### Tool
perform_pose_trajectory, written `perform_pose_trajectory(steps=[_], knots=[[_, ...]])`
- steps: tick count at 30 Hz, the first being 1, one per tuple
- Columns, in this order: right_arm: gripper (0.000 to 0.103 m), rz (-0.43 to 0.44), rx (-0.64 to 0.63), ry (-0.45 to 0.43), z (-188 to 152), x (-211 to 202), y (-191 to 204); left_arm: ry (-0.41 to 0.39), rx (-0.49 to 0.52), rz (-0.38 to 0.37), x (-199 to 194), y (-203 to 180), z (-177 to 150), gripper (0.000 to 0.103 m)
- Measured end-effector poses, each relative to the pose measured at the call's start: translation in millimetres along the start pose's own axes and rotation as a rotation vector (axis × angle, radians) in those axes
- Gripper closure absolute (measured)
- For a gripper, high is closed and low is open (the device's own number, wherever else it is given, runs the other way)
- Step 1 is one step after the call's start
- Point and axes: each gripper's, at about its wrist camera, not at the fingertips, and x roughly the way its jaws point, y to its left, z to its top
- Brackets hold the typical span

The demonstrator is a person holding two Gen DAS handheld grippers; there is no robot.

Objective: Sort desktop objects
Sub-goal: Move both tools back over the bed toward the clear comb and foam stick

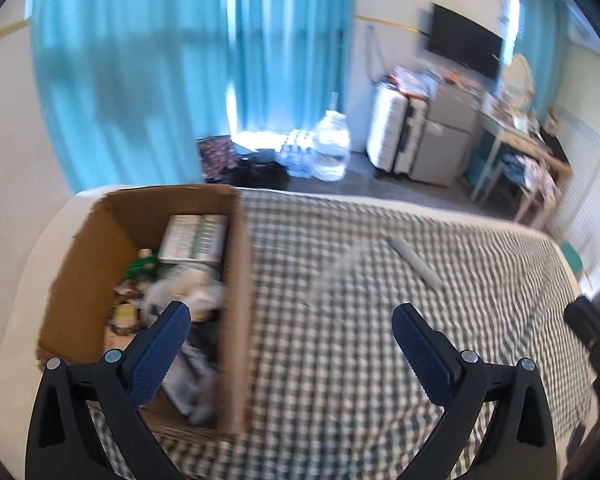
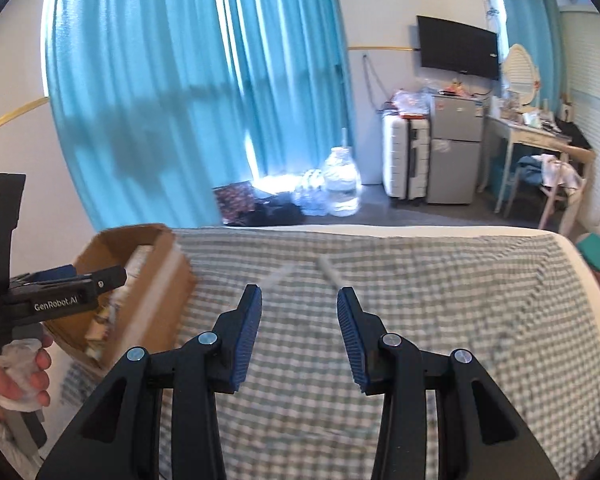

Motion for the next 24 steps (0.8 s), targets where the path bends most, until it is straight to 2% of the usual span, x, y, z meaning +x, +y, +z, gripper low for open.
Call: perform_pose_trajectory(steps=[3, 7, 16, 24], knots=[[0.064, -0.006, 0.033, 0.001, -10, -8, -24, 0.014, 0.058, 0.005, 11, -30, -10, 0.0], [0.064, -0.003, 0.078, 0.017, -21, 3, -46, 0.036, 0.09, 0.009, 27, -47, -19, 0.0], [0.064, 0.019, 0.082, 0.11, -39, 72, -67, 0.081, 0.114, 0.026, 95, -66, -18, 0.0], [0.064, 0.047, 0.067, 0.198, -44, 149, -80, 0.14, 0.095, 0.025, 174, -72, -19, 0.0]])
